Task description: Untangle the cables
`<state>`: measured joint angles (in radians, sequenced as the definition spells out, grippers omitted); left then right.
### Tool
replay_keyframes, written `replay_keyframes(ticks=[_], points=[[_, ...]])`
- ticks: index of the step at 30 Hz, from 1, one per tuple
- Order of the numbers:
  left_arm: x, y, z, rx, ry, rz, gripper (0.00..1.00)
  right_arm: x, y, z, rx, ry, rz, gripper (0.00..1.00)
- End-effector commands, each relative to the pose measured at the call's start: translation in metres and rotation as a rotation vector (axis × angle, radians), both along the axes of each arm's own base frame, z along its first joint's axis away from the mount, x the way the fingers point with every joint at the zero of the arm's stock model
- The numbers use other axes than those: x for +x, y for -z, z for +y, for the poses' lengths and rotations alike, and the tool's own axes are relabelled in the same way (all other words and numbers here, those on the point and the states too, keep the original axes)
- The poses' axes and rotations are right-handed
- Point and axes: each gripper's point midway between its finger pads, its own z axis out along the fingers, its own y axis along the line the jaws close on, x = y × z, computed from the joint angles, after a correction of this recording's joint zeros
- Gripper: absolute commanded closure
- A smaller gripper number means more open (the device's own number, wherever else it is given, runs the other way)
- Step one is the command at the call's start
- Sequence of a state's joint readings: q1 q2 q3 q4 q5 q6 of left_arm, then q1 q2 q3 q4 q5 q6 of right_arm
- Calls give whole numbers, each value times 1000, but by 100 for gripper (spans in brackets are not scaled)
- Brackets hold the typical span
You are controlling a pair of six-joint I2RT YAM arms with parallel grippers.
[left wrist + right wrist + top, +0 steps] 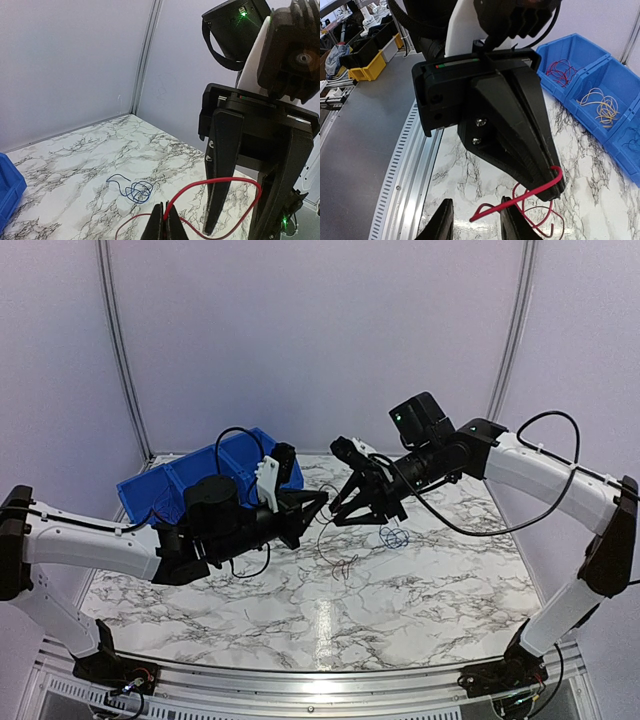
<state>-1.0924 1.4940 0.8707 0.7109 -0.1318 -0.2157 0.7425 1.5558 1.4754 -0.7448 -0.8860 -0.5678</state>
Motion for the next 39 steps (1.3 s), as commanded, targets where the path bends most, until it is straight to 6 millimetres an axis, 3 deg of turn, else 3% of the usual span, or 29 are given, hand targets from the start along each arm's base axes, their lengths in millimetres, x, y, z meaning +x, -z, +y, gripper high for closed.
replay_keyframes(ticks=[1,9,12,15,20,25,29,34,39], points=[[1,-19,-2,-59,-6,-9,100,6,-10,11,38,9,-10,65],[4,-16,0,-58,-31,2,100,0,-7,21,78,-48,90,63],[7,-15,2,-59,-53,5,100,-8,-4,25,105,-107,158,77],[11,-24,16,-64,-114,-12,100,-14,9,27,106,-153,236,83],[20,-64,69,-44,-302,-92,100,-17,53,26,66,-155,306,90],[22,-121,143,-21,-518,-177,100,-14,116,24,-31,-133,356,94],[23,-146,194,69,-649,-216,100,-11,159,24,-126,-124,437,95],[29,-159,245,161,-774,-197,100,-9,175,22,-157,-114,461,96],[35,-157,280,245,-857,-174,100,-5,178,21,-168,-97,435,94]])
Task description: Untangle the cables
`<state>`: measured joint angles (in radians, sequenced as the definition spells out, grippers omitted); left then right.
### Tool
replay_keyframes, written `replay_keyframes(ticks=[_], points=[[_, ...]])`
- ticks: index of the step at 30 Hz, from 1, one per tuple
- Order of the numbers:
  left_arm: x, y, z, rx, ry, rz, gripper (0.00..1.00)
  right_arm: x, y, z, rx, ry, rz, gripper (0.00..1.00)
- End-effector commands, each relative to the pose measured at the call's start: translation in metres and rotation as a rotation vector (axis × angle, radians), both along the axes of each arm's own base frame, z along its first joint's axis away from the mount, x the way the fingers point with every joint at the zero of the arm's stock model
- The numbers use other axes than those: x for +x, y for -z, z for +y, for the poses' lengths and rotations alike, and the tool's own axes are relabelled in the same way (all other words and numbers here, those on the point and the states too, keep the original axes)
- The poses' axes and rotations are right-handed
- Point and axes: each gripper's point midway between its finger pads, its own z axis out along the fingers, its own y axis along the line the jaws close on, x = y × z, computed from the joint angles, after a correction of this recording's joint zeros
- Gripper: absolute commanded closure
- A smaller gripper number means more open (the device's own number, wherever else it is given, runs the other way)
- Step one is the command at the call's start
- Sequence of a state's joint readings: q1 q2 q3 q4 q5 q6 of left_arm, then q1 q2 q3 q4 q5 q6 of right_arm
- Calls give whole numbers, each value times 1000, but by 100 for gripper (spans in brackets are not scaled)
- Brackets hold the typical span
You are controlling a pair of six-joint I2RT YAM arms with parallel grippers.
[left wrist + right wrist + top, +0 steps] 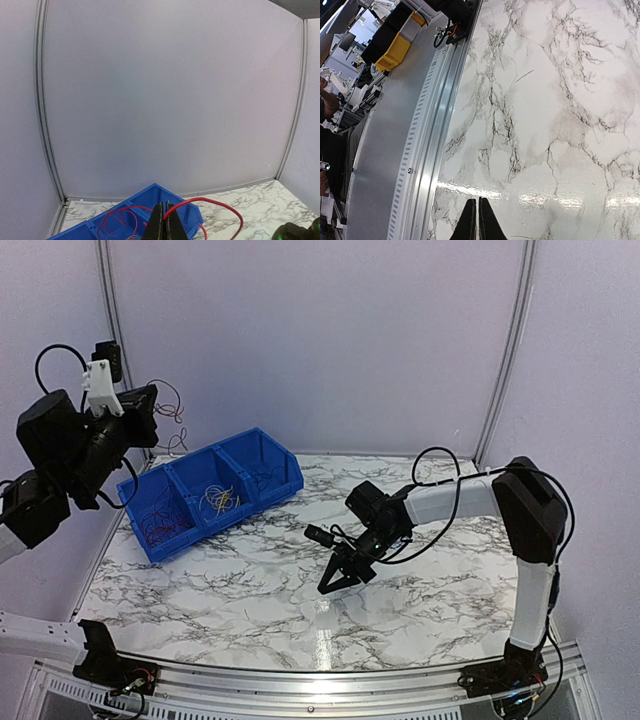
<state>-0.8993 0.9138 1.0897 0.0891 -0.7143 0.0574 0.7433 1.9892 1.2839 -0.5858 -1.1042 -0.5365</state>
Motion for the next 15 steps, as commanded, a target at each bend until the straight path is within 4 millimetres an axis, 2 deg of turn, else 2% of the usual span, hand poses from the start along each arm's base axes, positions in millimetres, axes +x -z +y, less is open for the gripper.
replay_keyframes(ticks=[1,8,15], points=[[8,23,27,151,-99,99,100,6,-10,2,20,-4,-64,94],[30,37,51,202,-186,152,100,7,-11,0,10,-4,-80,92],[53,74,83,216,-270,228,100,7,-15,-2,13,-6,-101,90]])
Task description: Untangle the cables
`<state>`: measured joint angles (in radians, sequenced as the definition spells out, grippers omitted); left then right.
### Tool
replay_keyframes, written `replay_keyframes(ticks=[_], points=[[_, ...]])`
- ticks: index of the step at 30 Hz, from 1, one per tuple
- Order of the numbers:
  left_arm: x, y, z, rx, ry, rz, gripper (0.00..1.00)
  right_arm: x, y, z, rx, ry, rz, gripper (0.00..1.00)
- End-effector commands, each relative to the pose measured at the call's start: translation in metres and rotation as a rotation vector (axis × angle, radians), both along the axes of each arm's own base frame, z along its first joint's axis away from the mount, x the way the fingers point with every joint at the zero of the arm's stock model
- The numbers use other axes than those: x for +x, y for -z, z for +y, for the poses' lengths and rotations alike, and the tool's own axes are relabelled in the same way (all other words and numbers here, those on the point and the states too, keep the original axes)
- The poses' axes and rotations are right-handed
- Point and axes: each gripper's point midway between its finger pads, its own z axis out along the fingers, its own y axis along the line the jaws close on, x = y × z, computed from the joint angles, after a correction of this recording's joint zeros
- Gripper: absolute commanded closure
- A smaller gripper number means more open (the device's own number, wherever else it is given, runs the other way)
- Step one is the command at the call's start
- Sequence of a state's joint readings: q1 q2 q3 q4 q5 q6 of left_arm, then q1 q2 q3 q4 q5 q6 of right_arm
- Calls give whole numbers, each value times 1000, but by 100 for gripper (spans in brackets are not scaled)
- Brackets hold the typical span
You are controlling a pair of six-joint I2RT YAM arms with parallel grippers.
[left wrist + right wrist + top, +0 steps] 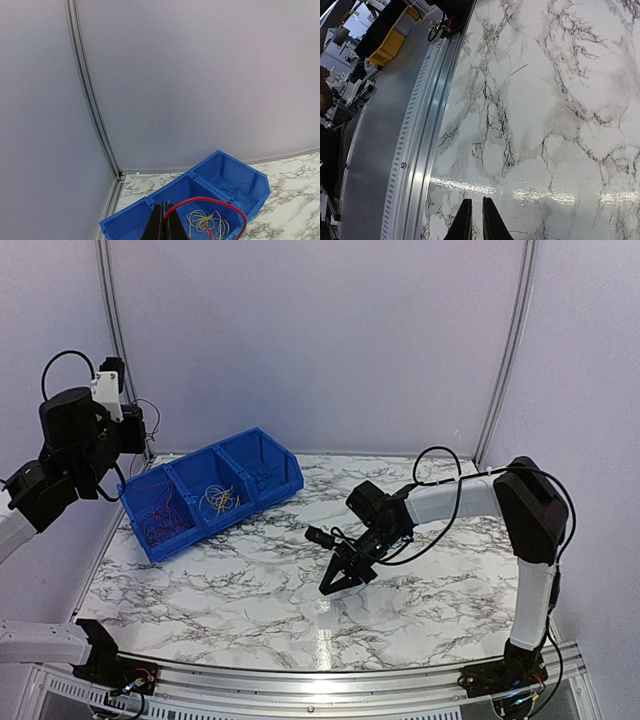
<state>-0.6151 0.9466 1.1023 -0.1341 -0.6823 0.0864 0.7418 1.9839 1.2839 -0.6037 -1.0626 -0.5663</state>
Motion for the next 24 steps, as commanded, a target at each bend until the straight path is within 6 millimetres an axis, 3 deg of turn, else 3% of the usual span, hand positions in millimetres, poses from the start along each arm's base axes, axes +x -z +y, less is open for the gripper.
replay_keyframes(ticks=[1,5,12,16,19,21,24], points=[[14,29,18,5,-31,60,100,5,-19,1,33,-6,-61,90],[32,57,37,0,-67,109,100,5,-20,0,33,-10,-66,89],[52,136,70,-35,-174,267,100,7,-23,-2,35,-4,-78,87],[61,196,71,-54,-160,452,100,10,-27,-3,37,1,-93,86],[66,223,70,-66,-167,573,100,10,-30,-4,39,2,-103,85],[68,229,69,-73,-165,600,94,11,-32,-4,42,4,-112,85],[68,235,75,-81,-192,617,72,13,-35,-5,44,7,-130,84]])
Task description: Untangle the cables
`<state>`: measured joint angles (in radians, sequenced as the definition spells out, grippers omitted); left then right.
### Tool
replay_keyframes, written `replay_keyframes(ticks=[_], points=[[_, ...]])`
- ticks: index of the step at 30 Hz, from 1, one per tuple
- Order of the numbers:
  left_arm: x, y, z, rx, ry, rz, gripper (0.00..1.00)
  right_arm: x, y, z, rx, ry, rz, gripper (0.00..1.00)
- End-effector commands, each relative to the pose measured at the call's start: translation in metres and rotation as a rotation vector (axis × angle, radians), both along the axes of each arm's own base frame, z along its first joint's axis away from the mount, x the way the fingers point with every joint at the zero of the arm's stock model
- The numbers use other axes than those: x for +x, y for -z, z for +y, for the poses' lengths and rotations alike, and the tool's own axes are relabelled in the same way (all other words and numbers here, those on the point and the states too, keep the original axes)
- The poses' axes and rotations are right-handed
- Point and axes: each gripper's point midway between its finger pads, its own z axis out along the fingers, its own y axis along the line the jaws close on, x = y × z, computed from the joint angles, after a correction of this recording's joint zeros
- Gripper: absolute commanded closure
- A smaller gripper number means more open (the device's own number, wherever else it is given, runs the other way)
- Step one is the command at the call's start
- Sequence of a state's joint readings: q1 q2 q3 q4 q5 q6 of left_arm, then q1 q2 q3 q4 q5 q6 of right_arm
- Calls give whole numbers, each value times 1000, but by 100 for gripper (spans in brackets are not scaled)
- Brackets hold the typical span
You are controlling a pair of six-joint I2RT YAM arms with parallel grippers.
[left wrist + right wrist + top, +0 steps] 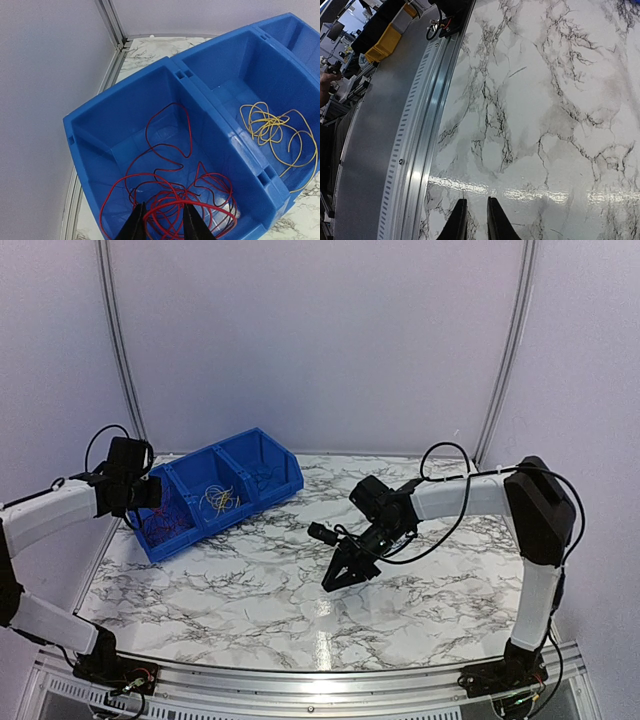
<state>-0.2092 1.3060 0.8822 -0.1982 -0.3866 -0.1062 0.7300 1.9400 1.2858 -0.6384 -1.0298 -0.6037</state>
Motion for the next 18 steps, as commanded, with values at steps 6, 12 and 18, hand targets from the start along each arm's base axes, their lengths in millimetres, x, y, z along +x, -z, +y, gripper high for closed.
replay_keyframes(ticks=[6,12,18], points=[[-3,-6,10,-52,-62,7,55,13,-35,-1,55,15,-91,81],[2,-33,-9,-104,47,-65,50,40,-51,-16,51,97,-169,76],[-10,-97,-86,-272,351,-275,56,138,-97,-88,36,500,-371,63]])
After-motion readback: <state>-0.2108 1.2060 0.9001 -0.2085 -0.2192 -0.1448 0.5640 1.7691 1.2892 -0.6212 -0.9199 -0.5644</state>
